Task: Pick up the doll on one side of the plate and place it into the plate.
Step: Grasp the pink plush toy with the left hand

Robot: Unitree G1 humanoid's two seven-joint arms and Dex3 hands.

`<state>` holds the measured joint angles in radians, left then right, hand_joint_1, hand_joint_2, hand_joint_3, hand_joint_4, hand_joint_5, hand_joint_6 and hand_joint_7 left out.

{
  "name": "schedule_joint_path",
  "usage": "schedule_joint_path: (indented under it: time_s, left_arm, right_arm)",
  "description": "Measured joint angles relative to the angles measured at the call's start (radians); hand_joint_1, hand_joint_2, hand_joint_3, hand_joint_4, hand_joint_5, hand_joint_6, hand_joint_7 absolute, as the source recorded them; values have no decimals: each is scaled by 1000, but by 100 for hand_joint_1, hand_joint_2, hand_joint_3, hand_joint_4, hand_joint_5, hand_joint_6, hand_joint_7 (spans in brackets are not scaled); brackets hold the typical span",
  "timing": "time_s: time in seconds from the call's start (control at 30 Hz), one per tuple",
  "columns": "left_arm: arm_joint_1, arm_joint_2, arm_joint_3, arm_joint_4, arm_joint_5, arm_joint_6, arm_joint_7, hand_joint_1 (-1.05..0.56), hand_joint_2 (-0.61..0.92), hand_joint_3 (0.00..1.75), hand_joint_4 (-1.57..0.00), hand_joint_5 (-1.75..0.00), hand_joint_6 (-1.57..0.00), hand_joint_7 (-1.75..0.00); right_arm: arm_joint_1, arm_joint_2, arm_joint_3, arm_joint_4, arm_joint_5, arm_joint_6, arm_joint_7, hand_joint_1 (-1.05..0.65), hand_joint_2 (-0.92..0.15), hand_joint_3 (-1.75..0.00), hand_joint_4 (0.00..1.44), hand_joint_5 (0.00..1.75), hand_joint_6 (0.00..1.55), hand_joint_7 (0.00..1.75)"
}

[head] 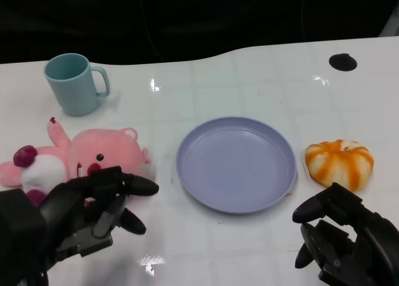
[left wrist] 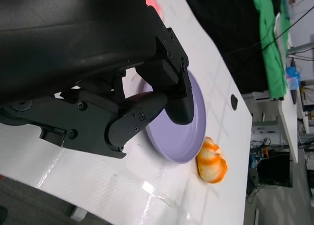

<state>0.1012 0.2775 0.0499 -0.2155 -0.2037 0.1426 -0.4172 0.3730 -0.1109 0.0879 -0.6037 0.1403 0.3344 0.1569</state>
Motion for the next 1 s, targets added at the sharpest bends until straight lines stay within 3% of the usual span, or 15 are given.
schedule_joint_path:
  time_s: [0.07, 0.17, 0.47, 1.0]
  left_arm:
    - [0, 6, 9, -17, 4, -16, 0, -36, 90, 21, -52, -83, -65, -18]
    - [2, 16, 14, -27, 20, -51, 0, -41, 92, 16, -48, -79, -59, -12]
    - [4, 79, 41, -28, 128, -220, 2, -55, 92, 9, -25, -62, -43, -1]
    - [-13, 200, 83, -42, 436, -295, 93, -65, 92, 6, -1, -42, -24, 0]
  right_arm:
    - [0, 0, 0, 0, 0, 4, 0, -28, -92, -62, 48, 175, 35, 167]
    - [0, 0, 0, -1, 0, 5, -1, -28, -92, -61, 47, 174, 35, 167]
    - [4, 1, 0, -2, -1, 7, -1, -27, -92, -62, 48, 175, 35, 168]
    - [3, 1, -4, -2, 0, 5, 2, -28, -92, -61, 48, 175, 35, 167]
